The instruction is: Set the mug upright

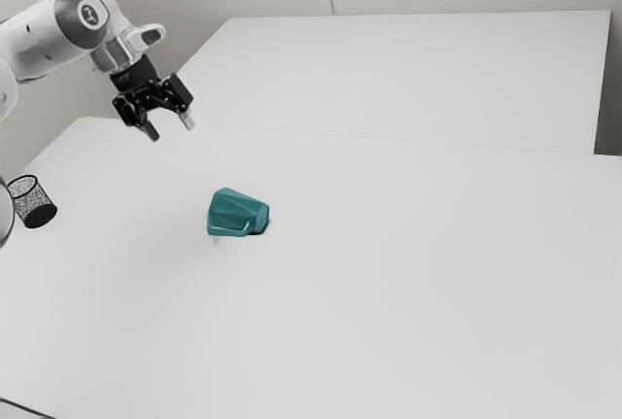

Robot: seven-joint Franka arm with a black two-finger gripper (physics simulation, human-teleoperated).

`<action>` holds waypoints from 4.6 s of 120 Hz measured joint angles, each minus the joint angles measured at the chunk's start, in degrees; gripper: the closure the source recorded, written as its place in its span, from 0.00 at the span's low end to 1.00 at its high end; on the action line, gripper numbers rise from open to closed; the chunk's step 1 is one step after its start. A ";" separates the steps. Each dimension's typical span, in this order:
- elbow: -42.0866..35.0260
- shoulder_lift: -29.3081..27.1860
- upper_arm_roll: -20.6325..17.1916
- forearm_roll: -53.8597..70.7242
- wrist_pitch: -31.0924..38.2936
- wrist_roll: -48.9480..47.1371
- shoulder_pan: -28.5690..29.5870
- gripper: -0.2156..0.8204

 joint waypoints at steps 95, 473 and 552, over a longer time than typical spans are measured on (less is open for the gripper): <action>-8.93 7.80 0.54 -22.85 9.66 26.84 6.18 0.23; -24.70 -10.55 5.80 -10.79 15.54 40.27 -12.06 0.96; -37.56 -17.90 1.71 9.00 26.61 21.76 -14.65 0.96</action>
